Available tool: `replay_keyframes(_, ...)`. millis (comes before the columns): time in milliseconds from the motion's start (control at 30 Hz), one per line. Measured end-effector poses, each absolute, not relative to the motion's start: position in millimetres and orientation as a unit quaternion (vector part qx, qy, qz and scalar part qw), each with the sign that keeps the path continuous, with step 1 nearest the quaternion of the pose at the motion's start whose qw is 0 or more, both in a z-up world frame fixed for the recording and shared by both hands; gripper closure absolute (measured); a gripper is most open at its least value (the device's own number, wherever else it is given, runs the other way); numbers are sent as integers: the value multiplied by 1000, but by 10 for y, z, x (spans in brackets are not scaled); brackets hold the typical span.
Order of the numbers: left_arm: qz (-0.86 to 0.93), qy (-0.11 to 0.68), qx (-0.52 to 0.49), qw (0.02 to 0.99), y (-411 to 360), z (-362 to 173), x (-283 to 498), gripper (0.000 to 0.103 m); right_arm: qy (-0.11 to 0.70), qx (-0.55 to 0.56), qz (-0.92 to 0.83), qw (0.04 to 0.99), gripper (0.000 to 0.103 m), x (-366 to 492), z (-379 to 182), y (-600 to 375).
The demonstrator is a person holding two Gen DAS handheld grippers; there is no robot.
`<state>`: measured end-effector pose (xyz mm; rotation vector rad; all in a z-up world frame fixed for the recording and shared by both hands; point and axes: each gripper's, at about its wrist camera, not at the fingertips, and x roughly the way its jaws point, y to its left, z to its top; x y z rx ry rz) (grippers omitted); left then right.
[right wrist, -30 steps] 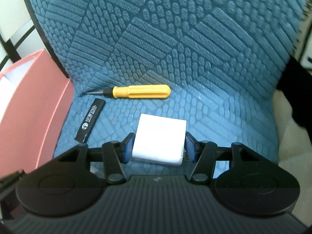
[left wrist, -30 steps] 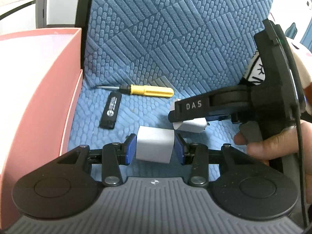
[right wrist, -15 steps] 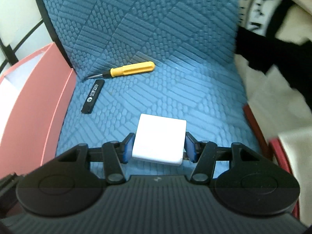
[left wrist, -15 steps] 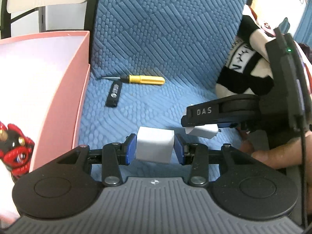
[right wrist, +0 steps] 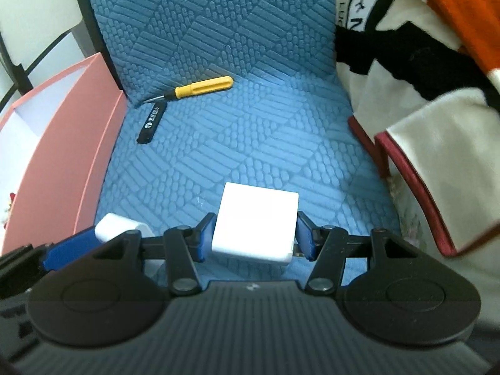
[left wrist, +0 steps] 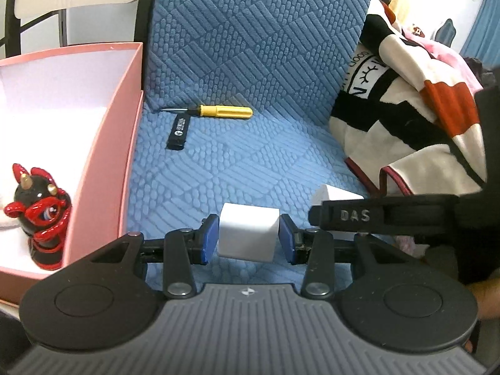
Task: Organize rigid objects
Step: 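Lift both white charger cubes off the seat with both tools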
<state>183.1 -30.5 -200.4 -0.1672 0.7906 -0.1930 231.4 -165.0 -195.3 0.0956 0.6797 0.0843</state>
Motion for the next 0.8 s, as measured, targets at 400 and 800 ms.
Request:
replay_keyframes(400,-94,400,-91,907,-318,-1996,1853,56,325,32,38,944,46,2051,-2021,-1764)
replay_keyframes(800,-92,422,-80,898,-458,-2093,1900,56,315,35,41,948,46,1929,-2114,-1840)
